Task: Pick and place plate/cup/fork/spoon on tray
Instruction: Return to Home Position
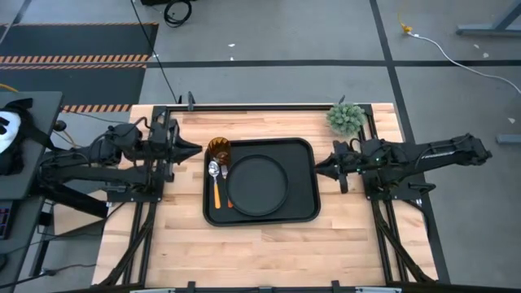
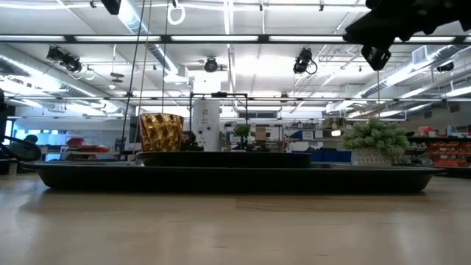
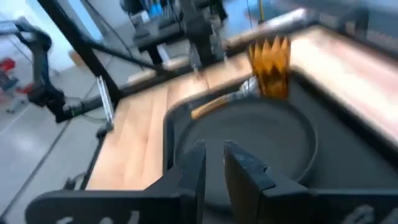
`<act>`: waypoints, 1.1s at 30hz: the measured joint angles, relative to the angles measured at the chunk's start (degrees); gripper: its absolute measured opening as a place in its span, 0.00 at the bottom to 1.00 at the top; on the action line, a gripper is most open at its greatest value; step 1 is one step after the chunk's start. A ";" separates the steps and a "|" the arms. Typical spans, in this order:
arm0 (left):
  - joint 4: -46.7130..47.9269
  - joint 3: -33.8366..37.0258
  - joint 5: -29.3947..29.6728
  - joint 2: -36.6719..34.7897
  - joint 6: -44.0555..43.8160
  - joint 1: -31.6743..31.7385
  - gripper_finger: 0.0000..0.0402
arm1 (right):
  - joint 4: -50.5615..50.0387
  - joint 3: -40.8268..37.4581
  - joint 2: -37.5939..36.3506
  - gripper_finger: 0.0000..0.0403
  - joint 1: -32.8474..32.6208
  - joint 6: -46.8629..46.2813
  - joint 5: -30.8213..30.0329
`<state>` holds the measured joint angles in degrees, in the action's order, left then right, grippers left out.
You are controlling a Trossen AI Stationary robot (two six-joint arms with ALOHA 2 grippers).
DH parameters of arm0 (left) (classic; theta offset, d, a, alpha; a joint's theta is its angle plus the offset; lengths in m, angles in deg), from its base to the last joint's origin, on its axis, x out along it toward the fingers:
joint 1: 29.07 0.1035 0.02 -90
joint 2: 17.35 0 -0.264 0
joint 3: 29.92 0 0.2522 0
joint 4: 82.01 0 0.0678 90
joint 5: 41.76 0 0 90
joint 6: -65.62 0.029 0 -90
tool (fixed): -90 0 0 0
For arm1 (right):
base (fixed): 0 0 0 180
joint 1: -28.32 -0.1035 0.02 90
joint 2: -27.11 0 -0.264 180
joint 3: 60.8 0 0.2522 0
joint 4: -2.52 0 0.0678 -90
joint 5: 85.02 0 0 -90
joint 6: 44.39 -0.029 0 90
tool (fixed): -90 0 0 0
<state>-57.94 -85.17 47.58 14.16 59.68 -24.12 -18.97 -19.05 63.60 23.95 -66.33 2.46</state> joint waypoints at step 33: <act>-33.70 37.77 -1.74 -23.66 2.18 -0.68 0.09 | 10.70 -20.37 -31.69 0.15 0.79 7.56 2.51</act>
<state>-91.63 -47.40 45.83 -9.50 61.85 -24.79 -8.27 -39.43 31.91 24.75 -58.77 4.97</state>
